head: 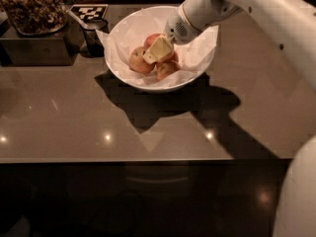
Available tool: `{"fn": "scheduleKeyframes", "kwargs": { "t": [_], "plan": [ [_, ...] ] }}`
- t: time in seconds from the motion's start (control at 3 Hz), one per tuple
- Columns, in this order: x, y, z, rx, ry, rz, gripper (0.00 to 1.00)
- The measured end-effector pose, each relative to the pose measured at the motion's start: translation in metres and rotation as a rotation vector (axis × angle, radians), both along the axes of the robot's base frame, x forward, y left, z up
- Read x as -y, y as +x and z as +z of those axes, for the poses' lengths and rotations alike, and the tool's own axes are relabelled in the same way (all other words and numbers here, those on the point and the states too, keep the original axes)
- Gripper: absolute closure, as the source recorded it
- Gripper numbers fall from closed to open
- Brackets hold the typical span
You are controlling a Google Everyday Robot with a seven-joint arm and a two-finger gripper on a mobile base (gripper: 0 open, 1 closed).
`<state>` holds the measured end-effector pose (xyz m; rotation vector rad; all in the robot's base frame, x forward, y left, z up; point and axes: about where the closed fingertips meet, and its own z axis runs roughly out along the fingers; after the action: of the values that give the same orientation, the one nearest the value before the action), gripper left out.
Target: Pick apple from white bowl
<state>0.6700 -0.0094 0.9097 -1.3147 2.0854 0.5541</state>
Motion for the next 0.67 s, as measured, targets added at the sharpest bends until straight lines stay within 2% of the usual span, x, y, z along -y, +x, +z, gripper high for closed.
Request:
{"fn": "scheduleKeyframes", "kwargs": {
  "t": [0.33, 0.67],
  "plan": [
    [0.009, -0.01, 0.028, 0.086, 0.028, -0.013, 1.0],
    [0.017, -0.015, 0.044, 0.131, 0.058, -0.017, 1.0]
  ]
}}
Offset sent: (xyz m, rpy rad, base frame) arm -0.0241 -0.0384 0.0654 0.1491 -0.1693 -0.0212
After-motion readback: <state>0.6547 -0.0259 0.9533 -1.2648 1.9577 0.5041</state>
